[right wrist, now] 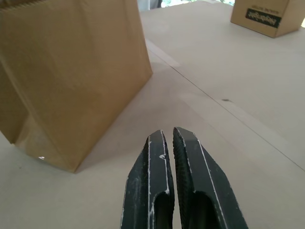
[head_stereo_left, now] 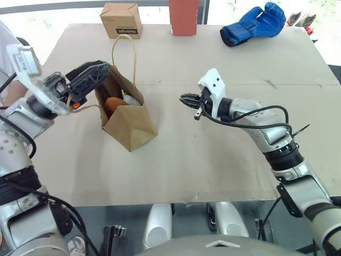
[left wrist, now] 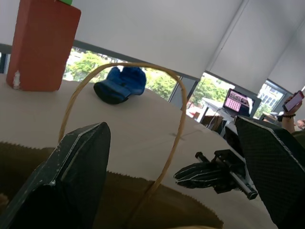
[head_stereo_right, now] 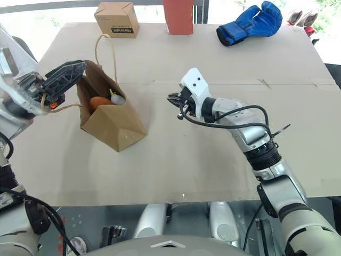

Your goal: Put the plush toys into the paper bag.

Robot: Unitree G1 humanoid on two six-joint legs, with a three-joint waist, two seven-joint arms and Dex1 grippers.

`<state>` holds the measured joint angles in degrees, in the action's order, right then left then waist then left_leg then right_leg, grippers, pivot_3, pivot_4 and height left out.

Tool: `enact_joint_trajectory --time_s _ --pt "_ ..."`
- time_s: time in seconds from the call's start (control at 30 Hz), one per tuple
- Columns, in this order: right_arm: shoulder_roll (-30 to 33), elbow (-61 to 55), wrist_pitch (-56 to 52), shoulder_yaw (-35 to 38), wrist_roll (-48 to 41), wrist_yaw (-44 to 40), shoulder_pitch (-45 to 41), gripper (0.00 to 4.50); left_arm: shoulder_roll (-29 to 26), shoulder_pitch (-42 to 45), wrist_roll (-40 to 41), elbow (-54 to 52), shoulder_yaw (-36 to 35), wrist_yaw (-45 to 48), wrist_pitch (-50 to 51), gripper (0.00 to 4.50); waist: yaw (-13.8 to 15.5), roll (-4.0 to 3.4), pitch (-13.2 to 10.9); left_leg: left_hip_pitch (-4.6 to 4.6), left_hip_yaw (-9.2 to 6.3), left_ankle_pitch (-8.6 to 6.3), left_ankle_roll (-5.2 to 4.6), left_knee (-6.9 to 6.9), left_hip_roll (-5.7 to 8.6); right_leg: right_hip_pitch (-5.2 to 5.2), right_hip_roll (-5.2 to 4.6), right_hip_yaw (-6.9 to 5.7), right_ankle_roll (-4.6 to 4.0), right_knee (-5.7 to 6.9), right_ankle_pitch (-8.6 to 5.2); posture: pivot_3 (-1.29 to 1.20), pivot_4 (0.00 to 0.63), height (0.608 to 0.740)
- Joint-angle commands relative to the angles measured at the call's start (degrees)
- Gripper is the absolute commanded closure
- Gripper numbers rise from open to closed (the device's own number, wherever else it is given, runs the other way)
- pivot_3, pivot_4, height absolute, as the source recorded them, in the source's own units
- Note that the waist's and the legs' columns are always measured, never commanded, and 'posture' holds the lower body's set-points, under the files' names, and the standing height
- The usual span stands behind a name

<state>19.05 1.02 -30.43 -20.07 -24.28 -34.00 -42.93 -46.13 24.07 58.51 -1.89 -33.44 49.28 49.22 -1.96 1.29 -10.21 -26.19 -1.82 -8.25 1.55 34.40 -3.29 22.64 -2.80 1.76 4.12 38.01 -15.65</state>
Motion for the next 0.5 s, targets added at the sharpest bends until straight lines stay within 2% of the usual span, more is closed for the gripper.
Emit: enact_joint_trajectory --time_s 0.03,0.17,0.3,0.33,0.5 --pt "-1.4 -1.1 1.2 1.8 1.3 -1.7 -0.4 4.46 -3.8 -2.5 -4.0 -2.6 -3.3 1.5 -5.8 0.0 -0.1 0.0 0.0 0.0 0.0 0.0 0.0 -0.02 0.0 0.01 0.0 0.0 0.0 0.0 0.0 0.0 0.15 0.74" --pt "-3.3 -0.3 1.8 2.2 2.9 -2.5 -0.1 4.46 -5.6 -4.8 -7.4 -3.5 -5.2 2.9 -11.5 0.0 -0.2 0.02 0.0 0.01 0.03 0.01 0.02 -0.05 0.0 0.02 -0.02 0.0 -0.01 -0.02 0.0 0.0 0.15 0.74" --pt "-4.7 1.0 2.6 2.6 4.2 -3.4 -0.4 4.46 -4.6 -3.3 -9.3 -3.0 -7.1 0.6 -17.2 0.0 0.0 0.03 0.0 0.01 0.02 0.01 0.04 -0.05 0.0 0.01 -0.02 0.0 -0.01 -0.03 0.0 0.0 0.15 0.74" --pt "-5.2 1.6 2.9 2.7 4.6 -3.7 -0.7 4.46 -5.0 -4.1 -12.1 -3.1 -7.1 1.1 -20.8 0.0 0.0 0.03 0.0 0.01 0.03 0.01 0.04 -0.04 0.0 0.01 -0.02 0.0 -0.01 -0.03 0.0 0.0 0.15 0.74" --pt "-6.7 3.8 4.3 3.2 5.8 -5.0 -1.8 4.46 -6.2 -9.7 -14.4 -2.8 -10.0 2.6 -23.3 0.0 -0.4 0.03 0.0 0.1 0.13 0.01 0.04 -0.14 0.0 0.02 -0.04 0.08 -0.02 -0.01 0.0 0.0 0.15 0.74"
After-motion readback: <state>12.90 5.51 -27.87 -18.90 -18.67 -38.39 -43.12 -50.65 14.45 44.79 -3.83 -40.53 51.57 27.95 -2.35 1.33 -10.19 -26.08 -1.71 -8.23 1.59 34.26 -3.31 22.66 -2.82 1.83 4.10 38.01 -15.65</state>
